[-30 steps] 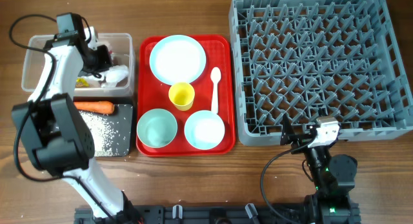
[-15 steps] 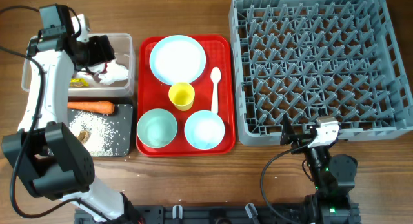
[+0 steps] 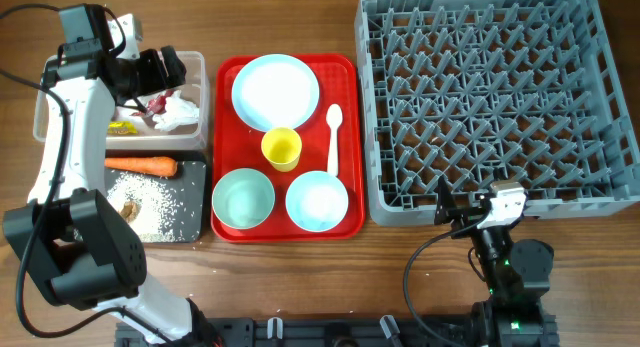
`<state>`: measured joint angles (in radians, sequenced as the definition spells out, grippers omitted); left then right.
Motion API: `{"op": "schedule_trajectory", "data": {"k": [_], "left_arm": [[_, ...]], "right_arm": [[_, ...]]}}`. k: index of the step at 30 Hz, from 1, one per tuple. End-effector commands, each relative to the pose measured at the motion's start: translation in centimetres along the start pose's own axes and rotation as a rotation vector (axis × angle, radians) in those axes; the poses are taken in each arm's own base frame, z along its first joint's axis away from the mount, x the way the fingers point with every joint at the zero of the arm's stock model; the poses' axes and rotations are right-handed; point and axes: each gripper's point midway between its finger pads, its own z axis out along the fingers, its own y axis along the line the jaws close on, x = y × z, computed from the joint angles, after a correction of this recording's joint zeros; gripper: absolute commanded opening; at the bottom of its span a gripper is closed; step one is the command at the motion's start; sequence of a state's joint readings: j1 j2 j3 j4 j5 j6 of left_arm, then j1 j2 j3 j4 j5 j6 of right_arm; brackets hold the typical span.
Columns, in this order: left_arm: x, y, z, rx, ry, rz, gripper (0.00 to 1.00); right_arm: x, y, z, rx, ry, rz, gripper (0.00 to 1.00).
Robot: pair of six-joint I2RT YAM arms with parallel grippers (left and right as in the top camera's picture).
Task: Sort waste into correct bins and load items into the dishwasher rack
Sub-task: 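Move the left gripper right over the yellow cup on the tray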
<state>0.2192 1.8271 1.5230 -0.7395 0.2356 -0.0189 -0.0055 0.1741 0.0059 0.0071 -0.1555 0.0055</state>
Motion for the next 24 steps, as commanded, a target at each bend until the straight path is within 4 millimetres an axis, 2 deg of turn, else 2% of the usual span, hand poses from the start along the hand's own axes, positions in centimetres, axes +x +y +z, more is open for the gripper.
{"op": "schedule_trajectory", "data": {"k": [1,3,4,5,7,8,10,13,14,15,16,17,18,19,20,22,24], "left_arm": [[0.6,-0.2,0.3,0.022,0.022,0.012,0.04],[0.4,-0.4,0.3,0.026,0.013,0.013,0.04],[0.4,-0.5,0.4,0.028,0.016,0.005,0.76],[0.6,-0.7,0.4,0.042,0.022,0.006,1.0],[0.7,-1.2,0.4,0.06,0.027,0.013,1.0],[0.7,-1.3,0.4,0.062,0.029,0.015,0.95],[0.9,-1.2,0.4,0.057,0.036,0.023,0.04],[1.0,-1.0,0.4,0.036,0.038,0.046,0.04],[0.9,-0.4,0.5,-0.026,0.031,0.057,0.1],[0.7,0.5,0.6,-0.104,0.023,0.07,0.56],[0.7,1.4,0.5,-0.197,0.019,0.087,0.97],[1.0,2.7,-0.3,-0.374,0.029,0.128,0.99],[1.4,2.7,-1.0,-0.451,0.04,0.155,1.0],[1.5,2.4,-1.7,-0.516,0.03,0.17,1.0],[0.5,1.2,-2.1,-0.56,-0.033,0.176,1.0],[-1.1,-0.5,-1.5,-0.524,-0.112,0.189,1.0],[-1.5,-1.5,-0.9,-0.462,-0.131,0.18,1.0]], "right_arm": [[0.0,-0.2,0.0,0.01,-0.003,-0.005,1.0],[0.0,-0.2,0.0,0.01,-0.003,-0.005,1.0],[0.0,-0.2,0.0,0.01,-0.003,-0.005,1.0],[0.0,-0.2,0.0,0.01,-0.003,-0.005,1.0],[0.0,-0.2,0.0,0.01,-0.003,-0.005,1.0],[0.0,-0.2,0.0,0.01,-0.003,-0.005,1.0],[0.0,-0.2,0.0,0.01,-0.003,-0.005,1.0],[0.0,-0.2,0.0,0.01,-0.003,-0.005,1.0],[0.0,-0.2,0.0,0.01,-0.003,-0.005,1.0],[0.0,-0.2,0.0,0.01,-0.003,-0.005,1.0],[0.0,-0.2,0.0,0.01,-0.003,-0.005,1.0],[0.0,-0.2,0.0,0.01,-0.003,-0.005,1.0],[0.0,-0.2,0.0,0.01,-0.003,-0.005,1.0],[-0.1,-0.2,0.0,0.01,-0.003,-0.005,1.0],[0.0,-0.2,0.0,0.01,-0.003,-0.005,1.0],[0.0,-0.2,0.0,0.01,-0.003,-0.005,1.0],[-0.1,-0.2,0.0,0.01,-0.003,-0.005,1.0]]}}
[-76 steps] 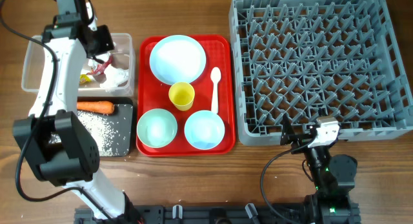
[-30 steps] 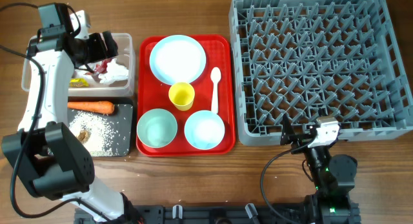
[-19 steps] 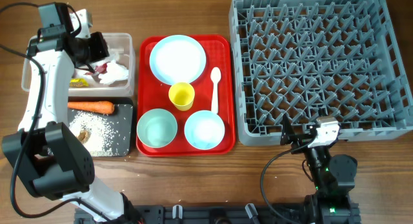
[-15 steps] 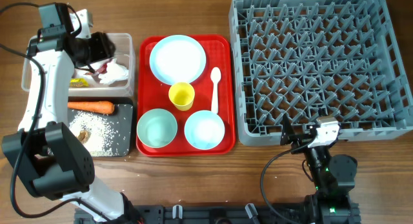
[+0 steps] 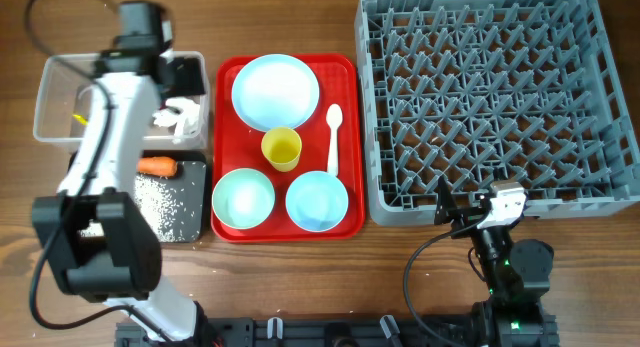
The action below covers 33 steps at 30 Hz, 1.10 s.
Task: Sort waste into correct bins and load items into the dishwasher rack
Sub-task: 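Move the left gripper right over the yellow cup on the tray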
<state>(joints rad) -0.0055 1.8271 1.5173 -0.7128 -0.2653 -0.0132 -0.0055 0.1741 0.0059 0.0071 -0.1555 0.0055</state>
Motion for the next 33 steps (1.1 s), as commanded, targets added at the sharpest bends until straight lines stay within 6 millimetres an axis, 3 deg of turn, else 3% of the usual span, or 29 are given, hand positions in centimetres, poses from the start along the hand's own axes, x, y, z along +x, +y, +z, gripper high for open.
{"op": "schedule_trajectory", "data": {"k": [1,8,16,28,33], "left_arm": [[-1.2,0.8,-1.2,-0.059,-0.057,-0.055,1.0],[-1.7,-3.4,-4.4,0.265,-0.069,-0.084,1.0],[0.9,-8.3,-8.2,0.523,0.024,-0.036,1.0],[5.7,-13.5,-9.9,0.576,0.177,0.04,1.0],[7.6,-13.4,-10.0,0.49,0.243,0.031,1.0]], "right_arm": [[0.0,-0.2,0.0,0.01,-0.003,-0.005,1.0],[-0.1,-0.2,0.0,0.01,-0.003,-0.005,1.0],[0.0,-0.2,0.0,0.01,-0.003,-0.005,1.0],[0.0,-0.2,0.0,0.01,-0.003,-0.005,1.0],[0.0,-0.2,0.0,0.01,-0.003,-0.005,1.0]]}}
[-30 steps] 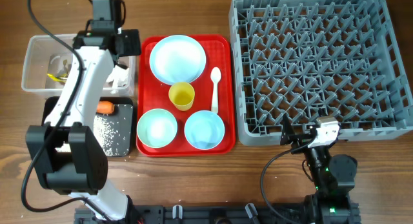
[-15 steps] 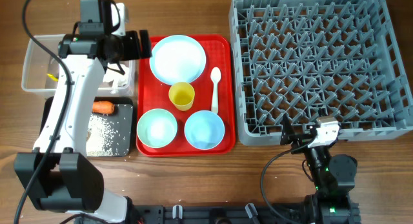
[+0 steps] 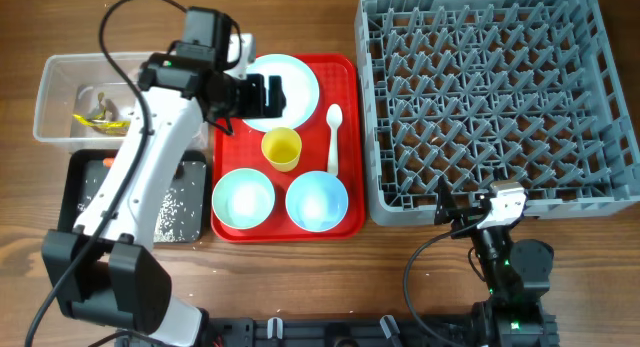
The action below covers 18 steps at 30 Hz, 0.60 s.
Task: Sort waste into correct bins and load items into the dishwasher rack
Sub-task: 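Move the left gripper right over the yellow cup on the tray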
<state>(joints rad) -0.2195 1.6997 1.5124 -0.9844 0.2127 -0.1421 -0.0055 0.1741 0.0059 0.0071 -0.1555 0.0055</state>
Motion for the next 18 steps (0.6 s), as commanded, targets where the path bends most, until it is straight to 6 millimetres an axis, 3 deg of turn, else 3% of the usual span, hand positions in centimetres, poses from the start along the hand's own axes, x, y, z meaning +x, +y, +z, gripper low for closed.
{"op": "schedule_trajectory", "data": {"k": [1,8,18], "left_arm": [[0.7,0.3,-0.1,-0.046,0.01,-0.066,1.0],[2.9,-1.4,0.4,-0.058,0.077,-0.074,1.0],[2.9,-1.1,0.5,-0.091,0.067,-0.063,1.0]], "right_arm": [[0.0,-0.2,0.0,0.01,-0.003,-0.005,1.0],[0.0,-0.2,0.0,0.01,-0.003,-0.004,1.0],[0.0,-0.2,0.0,0.01,-0.003,-0.005,0.99]]}}
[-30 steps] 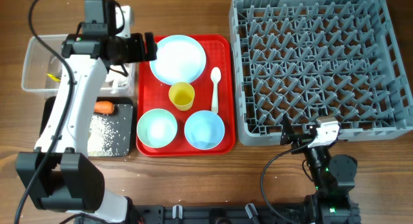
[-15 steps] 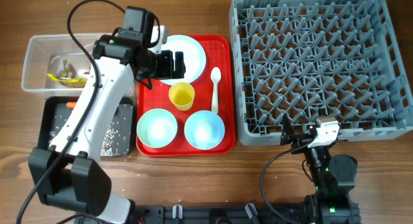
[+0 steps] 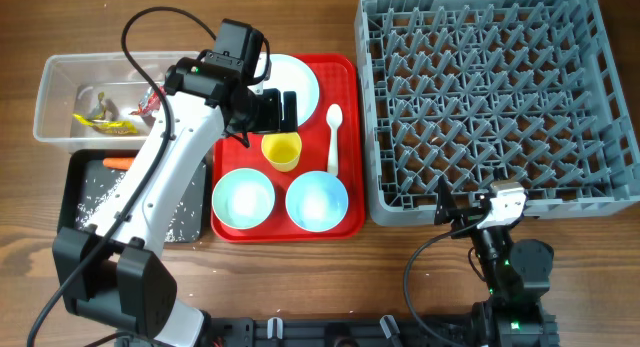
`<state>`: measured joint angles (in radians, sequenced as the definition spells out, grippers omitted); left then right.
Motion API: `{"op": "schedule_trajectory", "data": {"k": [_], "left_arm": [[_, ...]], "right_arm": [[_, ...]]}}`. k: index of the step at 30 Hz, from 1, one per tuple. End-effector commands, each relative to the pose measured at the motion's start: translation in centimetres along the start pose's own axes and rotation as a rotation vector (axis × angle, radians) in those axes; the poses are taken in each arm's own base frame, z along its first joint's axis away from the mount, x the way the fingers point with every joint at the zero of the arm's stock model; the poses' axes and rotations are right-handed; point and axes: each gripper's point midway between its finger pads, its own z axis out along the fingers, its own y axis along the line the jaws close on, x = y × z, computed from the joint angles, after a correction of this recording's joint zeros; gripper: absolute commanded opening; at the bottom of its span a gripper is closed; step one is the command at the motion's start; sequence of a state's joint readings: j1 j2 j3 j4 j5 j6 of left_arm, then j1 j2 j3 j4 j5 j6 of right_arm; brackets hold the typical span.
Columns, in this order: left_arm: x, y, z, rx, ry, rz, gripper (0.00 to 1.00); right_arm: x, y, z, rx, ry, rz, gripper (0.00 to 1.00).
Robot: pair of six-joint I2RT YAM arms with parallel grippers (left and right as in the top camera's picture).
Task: Sort waste into correct bins and load items into the dishwasher rack
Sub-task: 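Move the left gripper right over the yellow cup on the tray, then lower the left gripper and grasp the yellow cup rim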
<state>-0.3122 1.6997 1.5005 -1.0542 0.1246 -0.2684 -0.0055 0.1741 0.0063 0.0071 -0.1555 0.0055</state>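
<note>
In the overhead view my left gripper [image 3: 283, 109] hangs open over the near edge of the white plate [image 3: 305, 79], just behind the yellow cup [image 3: 282, 151]. Plate, cup, a white spoon [image 3: 333, 137] and two pale blue bowls [image 3: 243, 200] [image 3: 317, 200] sit on the red tray [image 3: 346, 77]. The grey dishwasher rack [image 3: 490, 87] stands at the right with nothing in it. My right gripper [image 3: 443, 202] rests shut by the rack's front edge.
A clear bin [image 3: 60, 77] at the far left holds a yellow wrapper [image 3: 98, 115] and other crumpled scraps. In front of it, a black bin [image 3: 85, 182] holds a carrot [image 3: 118, 163] and white crumbs, partly covered by my left arm.
My left gripper has moved a little to the right and nearer, from the plate's left part to its front edge beside the yellow cup. The right arm has not moved.
My left gripper was first over the clear bin by the crumpled white scrap. Then it stood at the bin's right end. After that it was open over the plate on the red tray, and now it is close behind the yellow cup.
</note>
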Motion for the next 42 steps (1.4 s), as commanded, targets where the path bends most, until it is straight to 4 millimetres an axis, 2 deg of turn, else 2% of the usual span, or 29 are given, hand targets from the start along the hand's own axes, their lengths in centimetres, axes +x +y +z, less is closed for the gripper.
{"op": "schedule_trajectory", "data": {"k": [1,5,9,11,12,14,16,19,22,24,26,28,31,34,42], "left_arm": [[0.1,0.3,-0.2,-0.012,-0.009,-0.009,1.0],[0.9,0.6,0.3,-0.021,0.018,-0.012,1.0],[3.0,1.5,1.8,-0.044,0.085,-0.021,1.0],[3.3,1.7,1.9,-0.049,0.098,-0.023,1.0],[3.4,1.6,1.9,-0.043,0.1,-0.023,0.96],[3.3,1.2,1.9,-0.024,0.098,-0.023,0.75],[3.0,1.2,1.9,-0.023,0.087,-0.01,0.66],[2.1,1.8,2.0,-0.06,0.047,-0.002,0.35],[1.6,1.8,2.0,-0.062,0.022,0.001,0.22],[1.3,2.1,2.0,-0.081,0.009,0.002,0.22],[1.0,2.5,2.0,-0.105,-0.005,0.002,0.27],[1.0,2.8,2.0,-0.124,-0.009,-0.005,0.27],[1.0,2.8,2.0,-0.123,-0.009,-0.006,0.35],[1.3,2.9,2.2,-0.126,0.0,-0.006,0.32],[3.7,4.0,5.5,-0.131,0.039,-0.042,0.32]], "right_arm": [[0.0,-0.2,0.0,0.01,-0.002,-0.005,1.0],[0.0,-0.2,0.0,0.01,-0.002,-0.005,1.0],[0.0,-0.2,0.0,0.01,-0.002,-0.005,1.0],[0.0,-0.2,0.0,0.01,-0.002,-0.005,1.0],[0.0,-0.2,0.0,0.01,-0.002,-0.005,1.0],[0.0,-0.2,0.0,0.01,-0.002,-0.005,1.0],[0.0,-0.2,0.0,0.01,-0.002,-0.005,1.0],[0.0,-0.2,0.0,0.01,-0.002,-0.005,1.0],[0.0,-0.2,0.0,0.01,-0.002,-0.005,1.0],[0.0,-0.2,0.0,0.01,-0.002,-0.005,1.0],[0.0,-0.2,0.0,0.01,-0.002,-0.005,1.0],[0.0,-0.2,0.0,0.01,-0.003,-0.005,1.0],[0.0,-0.2,0.0,0.01,-0.002,-0.005,1.0],[0.0,-0.2,0.0,0.01,-0.002,-0.005,1.0],[0.0,-0.2,0.0,0.01,-0.002,-0.005,1.0]]}}
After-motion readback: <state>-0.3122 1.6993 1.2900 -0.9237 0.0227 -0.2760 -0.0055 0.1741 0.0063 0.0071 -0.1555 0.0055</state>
